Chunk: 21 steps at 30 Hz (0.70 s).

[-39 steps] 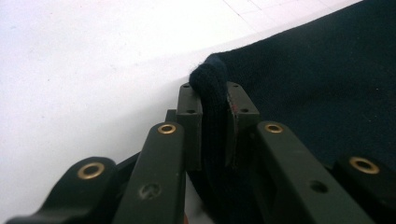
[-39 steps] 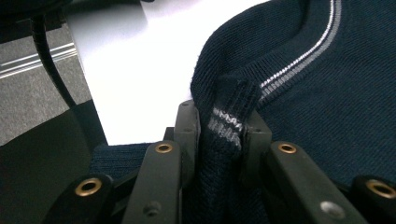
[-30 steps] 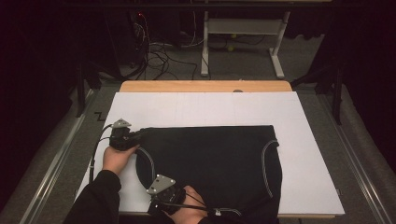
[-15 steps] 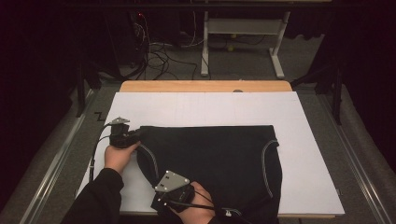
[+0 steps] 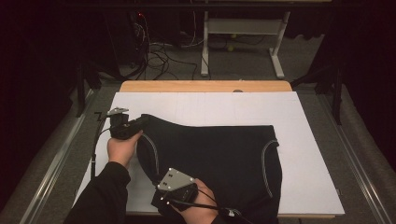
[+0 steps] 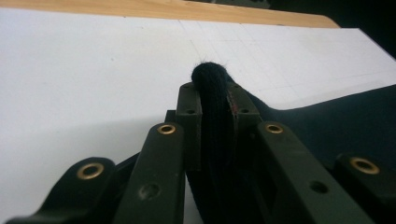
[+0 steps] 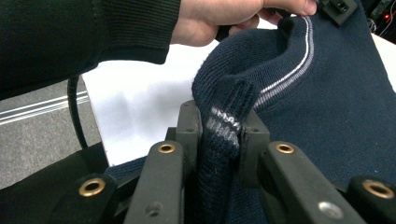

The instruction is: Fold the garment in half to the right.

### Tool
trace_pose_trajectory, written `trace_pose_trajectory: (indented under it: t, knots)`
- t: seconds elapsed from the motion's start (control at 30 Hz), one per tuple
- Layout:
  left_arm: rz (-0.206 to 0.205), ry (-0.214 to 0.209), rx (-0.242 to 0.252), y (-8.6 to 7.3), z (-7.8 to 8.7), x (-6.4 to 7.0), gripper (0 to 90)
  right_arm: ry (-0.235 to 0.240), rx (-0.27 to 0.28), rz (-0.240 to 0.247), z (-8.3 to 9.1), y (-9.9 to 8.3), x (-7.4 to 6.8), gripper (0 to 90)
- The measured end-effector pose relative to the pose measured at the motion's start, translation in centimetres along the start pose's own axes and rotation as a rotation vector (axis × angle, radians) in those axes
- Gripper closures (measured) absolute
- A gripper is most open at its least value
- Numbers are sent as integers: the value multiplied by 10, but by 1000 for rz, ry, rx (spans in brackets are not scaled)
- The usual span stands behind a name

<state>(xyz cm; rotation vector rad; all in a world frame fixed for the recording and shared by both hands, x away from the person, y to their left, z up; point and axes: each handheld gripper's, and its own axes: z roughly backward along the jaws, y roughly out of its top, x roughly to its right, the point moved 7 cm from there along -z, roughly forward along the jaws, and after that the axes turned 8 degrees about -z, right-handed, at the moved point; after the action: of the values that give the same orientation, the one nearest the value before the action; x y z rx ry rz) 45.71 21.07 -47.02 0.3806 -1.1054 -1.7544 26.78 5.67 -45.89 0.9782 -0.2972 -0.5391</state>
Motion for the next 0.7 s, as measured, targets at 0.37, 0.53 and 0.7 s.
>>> trace_pose_trajectory:
  t: [0.37, 0.53, 0.7]
  knots:
    - [-1, -18, 25, -2, 0, -12, 768, -3, -25, 17, -14, 3, -5, 760]
    - [-24, -5, 21, -3, 1, -14, 773, 0, -36, 17, -21, 2, -9, 759]
    - [-21, 11, 22, -6, 4, -19, 772, 4, -38, 10, -27, 2, -13, 759]
